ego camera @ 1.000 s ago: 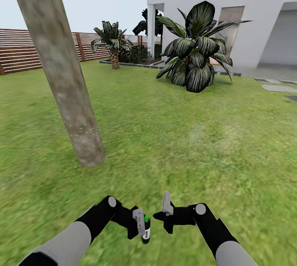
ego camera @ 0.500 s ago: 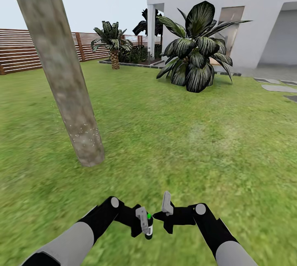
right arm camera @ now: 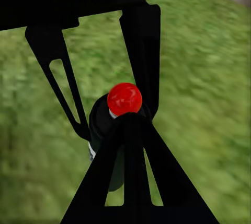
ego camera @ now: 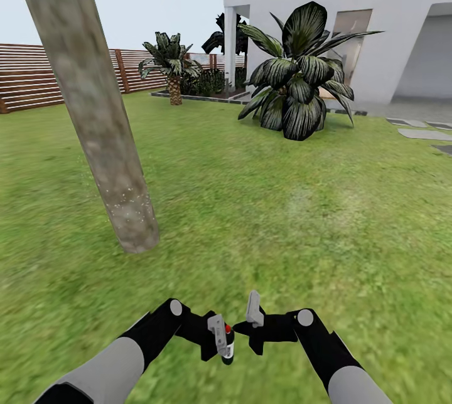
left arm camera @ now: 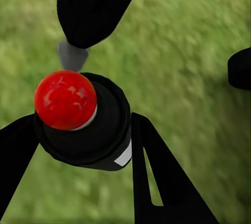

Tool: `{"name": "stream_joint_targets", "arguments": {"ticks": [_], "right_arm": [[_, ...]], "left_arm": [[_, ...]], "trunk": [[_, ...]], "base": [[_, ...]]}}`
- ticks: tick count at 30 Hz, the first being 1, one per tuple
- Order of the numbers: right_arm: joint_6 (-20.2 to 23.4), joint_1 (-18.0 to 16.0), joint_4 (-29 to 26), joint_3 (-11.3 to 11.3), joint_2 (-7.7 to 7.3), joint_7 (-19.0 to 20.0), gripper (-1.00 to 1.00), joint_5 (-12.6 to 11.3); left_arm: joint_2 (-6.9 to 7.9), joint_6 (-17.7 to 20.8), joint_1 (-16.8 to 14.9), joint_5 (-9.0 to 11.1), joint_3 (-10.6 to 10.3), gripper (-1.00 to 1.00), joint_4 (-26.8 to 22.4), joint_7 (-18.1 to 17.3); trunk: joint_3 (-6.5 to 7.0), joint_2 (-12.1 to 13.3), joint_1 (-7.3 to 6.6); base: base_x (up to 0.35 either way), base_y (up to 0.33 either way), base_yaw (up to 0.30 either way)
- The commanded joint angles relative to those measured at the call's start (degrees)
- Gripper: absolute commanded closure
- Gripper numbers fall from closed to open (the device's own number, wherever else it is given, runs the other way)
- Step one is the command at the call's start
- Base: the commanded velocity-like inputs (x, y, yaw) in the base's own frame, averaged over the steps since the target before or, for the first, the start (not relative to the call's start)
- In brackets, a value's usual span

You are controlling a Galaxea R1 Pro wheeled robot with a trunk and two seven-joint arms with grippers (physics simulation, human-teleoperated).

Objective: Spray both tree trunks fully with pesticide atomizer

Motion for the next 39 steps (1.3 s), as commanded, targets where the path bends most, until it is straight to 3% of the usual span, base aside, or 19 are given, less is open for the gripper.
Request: {"name": "stream_joint_targets", "arguments": {"ticks": [1,4,6,11,13,14,19,20,22,24,26,28,30,31,32,33,35,37,39], "right_arm": [[-0.26,0.01,-0.06,-0.25,0.06,0.2,1.0,0.44],[-0.26,0.02,-0.06,-0.25,0.06,0.2,1.0,0.44],[-0.26,0.02,-0.04,-0.25,0.06,0.2,1.0,0.44],[-0.26,0.03,0.15,-0.18,0.06,0.2,1.0,0.47],[-0.26,0.04,0.3,-0.18,0.01,0.2,1.0,0.57],[-0.29,0.04,0.5,-0.21,-0.05,0.2,-1.0,0.59],[-0.44,0.05,1.23,-0.31,-0.68,-0.1,-1.0,0.75],[-0.52,0.1,2.51,-0.37,-1.27,-0.44,-1.0,0.77],[-0.69,0.18,6.8,-0.46,-4.2,-4.32,-1.0,0.62],[-0.95,0.2,12.96,-0.49,-7.19,-12.84,-1.0,0.34],[-2.31,0.26,21.29,-0.51,-8.42,-26.59,-1.0,0.2],[-4.9,0.37,27.0,-0.59,-8.53,-38.63,-1.0,-0.23],[-11.15,1.24,33.45,-0.66,-8.4,-56.9,-1.0,-2.85],[-13.83,2.3,34.78,-0.67,-8.19,-64.38,-1.0,-5.5],[-15.13,3.02,35.27,-0.68,-8.1,-68.57,-1.0,-7.87],[-16.51,3.98,35.7,-0.68,-8.01,-73.59,-1.0,-12.39],[-18.76,5.65,36.08,-0.64,-8.01,-78.13,-1.0,-21.69],[-20.49,7.32,36.22,-0.54,-8.02,-79.2,-1.0,-25.31],[-20.83,7.78,36.27,-0.42,-7.98,-79.35,-1.0,-25.9]], "left_arm": [[0.04,-0.54,-0.02,-0.58,0.05,1.0,-0.06,-0.06],[0.7,-0.54,-0.04,-0.87,-0.09,1.0,0.11,-0.06],[2.59,-0.51,-0.08,-0.97,-0.17,1.0,0.65,-0.06],[10.3,-0.46,-0.04,-0.84,-0.21,1.0,1.07,-0.02],[14.17,-0.52,0.03,-0.8,-0.16,1.0,2.5,0.01],[16.11,-0.49,0.05,-0.84,-0.13,1.0,4.13,0.12],[20.67,-0.32,0.01,0.59,1.2,1.0,9.47,2.5],[21.54,-0.32,0.04,2.59,2.34,1.0,10.26,4.97],[22.13,-0.37,0.06,6.83,3.54,1.0,13.21,9.79],[22.17,-0.43,0.43,12.83,3.97,1.0,16.54,15.66],[22.01,-0.45,2.17,23.33,4.18,1.0,18.18,24.52],[21.85,-0.92,4.19,32.78,4.2,1.0,18.52,31.99],[21.69,-6.78,8.08,45.29,4.16,1.0,18.74,41.27],[21.67,-10.79,10.13,49.25,4.17,1.0,18.79,43.98],[21.67,-13.13,11.45,51.08,4.17,1.0,18.84,45.16],[21.66,-15.69,13.24,53.11,4.22,1.0,18.91,46.4],[21.61,-17.87,15.61,56.52,4.2,1.0,19.45,48.57],[21.45,-18.54,16.54,59.17,4.19,1.0,20.62,49.93],[21.19,-18.67,16.75,59.74,4.18,1.0,21.53,50.18]], "trunk": [[-0.05,-0.02,-0.01],[-0.05,-0.02,-0.01],[-0.05,-0.02,-0.01],[-0.05,-0.02,-0.01],[-0.05,-0.02,-0.01],[-0.05,-0.02,-0.01],[-0.05,-0.02,-0.01],[-0.05,-0.02,-0.01],[-0.05,-0.02,-0.01],[-0.05,-0.02,-0.01],[-0.05,-0.02,-0.01],[-0.05,-0.02,-0.01],[-0.05,-0.02,-0.01],[-0.05,-0.02,-0.01],[-0.05,-0.02,-0.01],[-0.05,-0.02,-0.01],[-0.05,-0.02,-0.01],[-0.05,-0.02,-0.01],[-0.05,-0.02,-0.01]], "base": [[0.0,0.0,0.0],[0.0,0.0,0.0],[0.0,0.0,0.0],[0.0,0.0,0.0],[0.0,0.0,0.0],[0.0,0.0,0.0],[0.0,0.0,0.0],[0.0,0.0,0.0],[0.0,0.0,0.0],[0.0,0.0,0.0],[0.0,0.0,0.0],[0.0,0.0,0.0],[0.0,0.0,0.0],[0.0,0.0,0.0],[0.0,0.0,0.0],[0.0,0.0,0.0],[0.0,0.0,0.0],[0.0,0.0,0.0],[0.0,0.0,0.0]]}}
